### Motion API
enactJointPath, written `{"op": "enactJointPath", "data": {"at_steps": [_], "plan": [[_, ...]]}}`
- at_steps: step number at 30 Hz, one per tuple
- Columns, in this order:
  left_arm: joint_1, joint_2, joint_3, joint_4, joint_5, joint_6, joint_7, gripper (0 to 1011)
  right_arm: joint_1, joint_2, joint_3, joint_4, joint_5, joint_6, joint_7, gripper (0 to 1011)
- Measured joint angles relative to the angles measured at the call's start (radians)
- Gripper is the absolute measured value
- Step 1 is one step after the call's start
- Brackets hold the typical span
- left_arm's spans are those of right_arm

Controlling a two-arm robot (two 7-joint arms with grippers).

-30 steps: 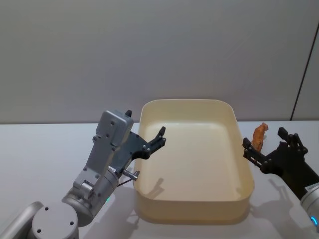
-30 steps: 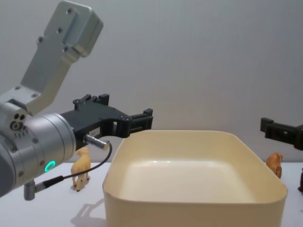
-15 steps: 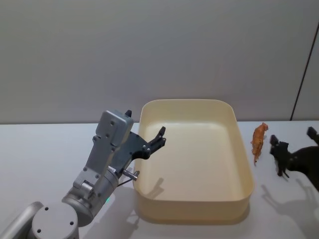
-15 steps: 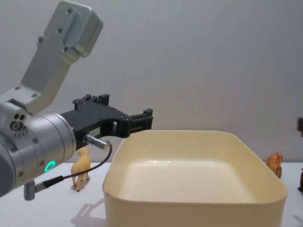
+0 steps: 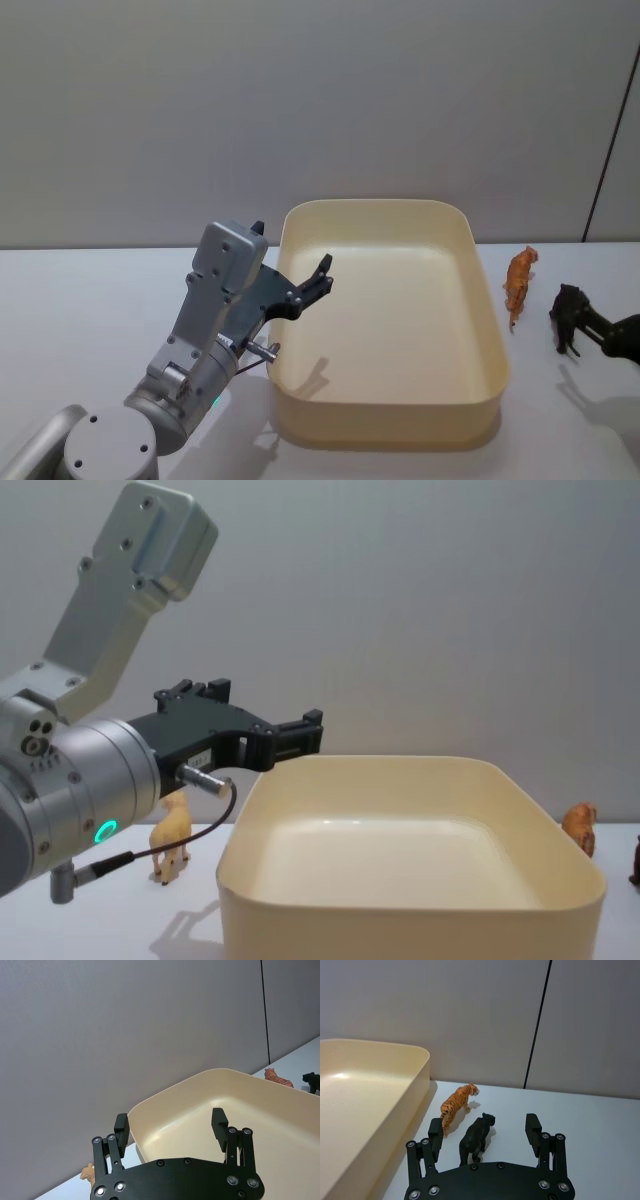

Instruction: Pick up the toy alternately with two hands and place it into the central storage box.

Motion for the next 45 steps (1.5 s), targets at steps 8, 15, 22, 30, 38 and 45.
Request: {"op": "enactJointPath", "data": {"at_steps": [8, 15, 22, 30, 38, 45], "plan": [[0.000, 0.000, 0.000, 0.000, 0.000, 0.000, 0.000, 1001, 0.055, -0.041, -0.024, 0.075, -0.040, 0.056, 0.014, 1001], [0.000, 0.000, 0.000, 0.000, 0.000, 0.000, 0.000, 1001, 0.111, -0.083, -0.044, 0.163, -0.078, 0.082, 0.003, 1001], [0.000, 0.000, 0.000, 0.000, 0.000, 0.000, 0.000, 1001, 0.177, -0.127, -0.063, 0.266, -0.118, 0.085, -0.020, 1001], [0.000, 0.000, 0.000, 0.000, 0.000, 0.000, 0.000, 1001, 0.252, -0.175, -0.083, 0.382, -0.165, 0.063, -0.032, 942], [0.000, 0.000, 0.000, 0.000, 0.000, 0.000, 0.000, 1001, 0.288, -0.198, -0.093, 0.439, -0.188, 0.051, -0.038, 740], [0.000, 0.000, 0.000, 0.000, 0.000, 0.000, 0.000, 1001, 0.306, -0.209, -0.098, 0.466, -0.200, 0.044, -0.040, 530]]}}
